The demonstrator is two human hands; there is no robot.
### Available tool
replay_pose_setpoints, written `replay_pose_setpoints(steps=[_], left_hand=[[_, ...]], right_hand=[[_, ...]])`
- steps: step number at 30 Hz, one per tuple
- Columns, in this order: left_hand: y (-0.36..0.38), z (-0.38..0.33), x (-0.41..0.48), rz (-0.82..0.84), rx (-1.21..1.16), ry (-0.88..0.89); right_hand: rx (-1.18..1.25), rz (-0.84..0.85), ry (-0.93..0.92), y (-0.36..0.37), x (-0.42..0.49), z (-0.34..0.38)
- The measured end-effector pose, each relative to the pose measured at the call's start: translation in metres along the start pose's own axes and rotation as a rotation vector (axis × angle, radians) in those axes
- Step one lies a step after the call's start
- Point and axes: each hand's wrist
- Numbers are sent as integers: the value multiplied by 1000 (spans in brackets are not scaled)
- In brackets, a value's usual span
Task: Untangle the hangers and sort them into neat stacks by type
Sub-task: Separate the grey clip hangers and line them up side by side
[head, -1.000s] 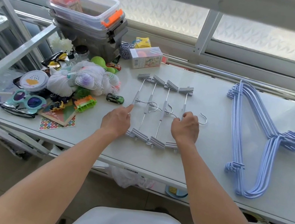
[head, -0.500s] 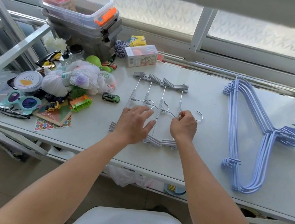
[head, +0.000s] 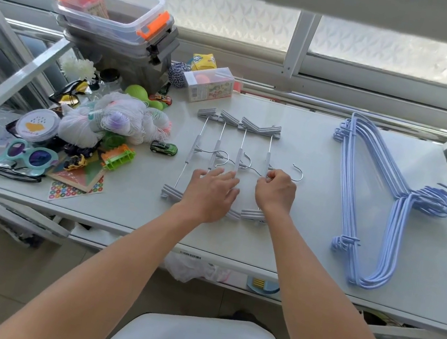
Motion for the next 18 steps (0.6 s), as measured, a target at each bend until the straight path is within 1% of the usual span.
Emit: replay_pose_setpoints(steps=[1,3,4,5,6,7,8,9,11,13,16,18], left_hand=[[-3,0,1,-114,-84,-51],[-9,7,2,-328,-132,-234],[-13,12,3,-335,-120,-337],[-15,18,4,-261,-89,-427],[-15,24,5,-142,-39,-489],[-16,29,5,-34,14,-522],[-16,33,4,34,61,-528],[-16,36,5,64,93,-515],[-13,38,7,77,114,-473],[-13,37,7,51,73,-472],[-17,44,5,-10,-62,-615],[-21,49,5,41,-92,-667]], right_hand=[[3,5,3,-1,0,0],[9,17,6,-2,0,0],[13,21,7,-3,0,0],[15,21,7,-3,0,0],[16,22,8,-3,0,0],[18,23,8,-3,0,0],[21,25,10,-3,0,0],[23,27,13,-3,0,1],[19,32,19,-3,0,1],[14,38,26,-3,1,1],[16,48,34,-4,1,2],[17,50,41,-4,1,2]])
Point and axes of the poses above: each hand's wrist, its own x-axis towards the middle knuckle, its own y-axis out of the palm, z = x × y, and after that the axes turned 5 degrees about x, right-handed
